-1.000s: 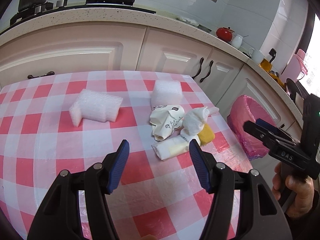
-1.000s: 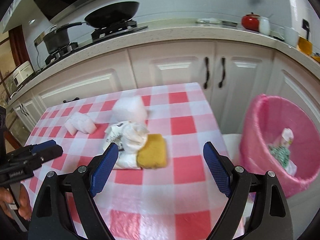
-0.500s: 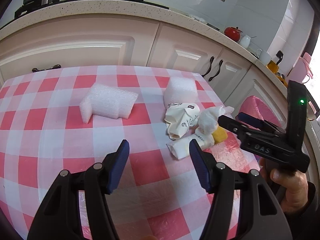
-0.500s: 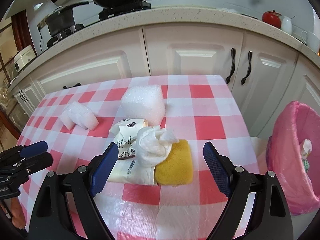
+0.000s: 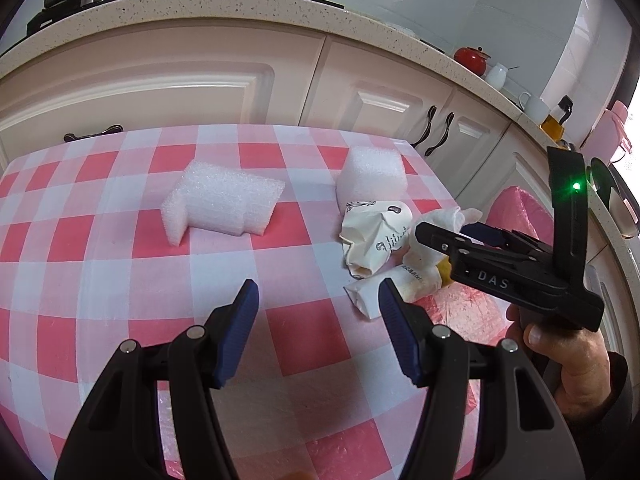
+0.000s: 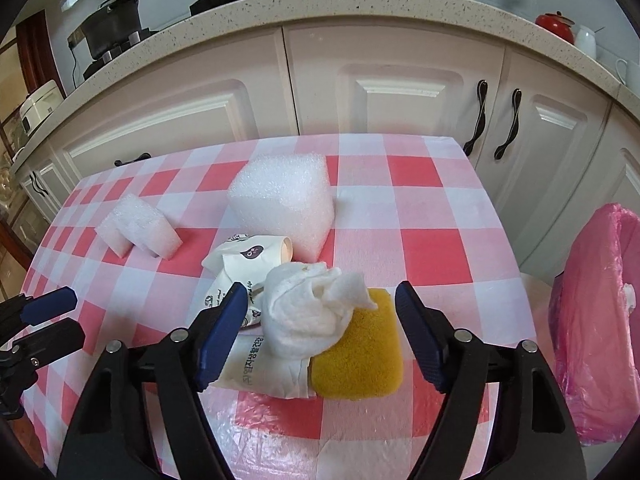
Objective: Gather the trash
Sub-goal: 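Grasp a white tissue with the right gripper while the left grasps a printed paper cup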
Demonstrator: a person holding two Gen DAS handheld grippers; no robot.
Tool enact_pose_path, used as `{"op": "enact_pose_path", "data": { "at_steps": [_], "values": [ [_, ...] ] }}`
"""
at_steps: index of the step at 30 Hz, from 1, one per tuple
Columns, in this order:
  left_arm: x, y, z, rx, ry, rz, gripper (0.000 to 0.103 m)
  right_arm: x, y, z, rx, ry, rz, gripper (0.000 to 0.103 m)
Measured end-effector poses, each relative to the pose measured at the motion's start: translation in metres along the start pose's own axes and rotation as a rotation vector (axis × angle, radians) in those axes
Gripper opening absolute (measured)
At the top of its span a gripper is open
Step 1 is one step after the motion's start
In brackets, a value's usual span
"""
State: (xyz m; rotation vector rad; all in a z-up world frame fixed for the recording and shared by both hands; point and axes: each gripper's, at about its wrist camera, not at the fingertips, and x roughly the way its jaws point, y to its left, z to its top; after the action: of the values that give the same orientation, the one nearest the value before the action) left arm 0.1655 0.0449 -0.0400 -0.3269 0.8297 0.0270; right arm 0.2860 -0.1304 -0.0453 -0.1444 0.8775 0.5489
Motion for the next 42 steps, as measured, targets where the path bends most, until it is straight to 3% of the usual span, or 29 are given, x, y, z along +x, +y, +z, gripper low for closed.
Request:
{"op": "enact_pose_path", "data": {
  "at_steps": [5,8,27,42],
  "values": [
    [0.003,-0.001,0.001,0.003,0.005,0.006,0.06,0.007,-0.004,-0.002,0.009,0.025,0.017,0.042],
    [0.004,-0.003,0.001,0.007,0.007,0.006,0.06,0.008,-0.006,-0.005,0.004,0.025,0.008,0.038],
    [0.028,-0.035,0.005,0.068,0.036,-0.014,0.06,-0.019,-0.037,-0.021,0.041,0.004,0.01,0.036],
    [0.07,-0.069,0.023,0.153,0.072,-0.008,0.06,-0.057,-0.062,-0.033,0.064,-0.027,0.008,0.036]
  ]
}}
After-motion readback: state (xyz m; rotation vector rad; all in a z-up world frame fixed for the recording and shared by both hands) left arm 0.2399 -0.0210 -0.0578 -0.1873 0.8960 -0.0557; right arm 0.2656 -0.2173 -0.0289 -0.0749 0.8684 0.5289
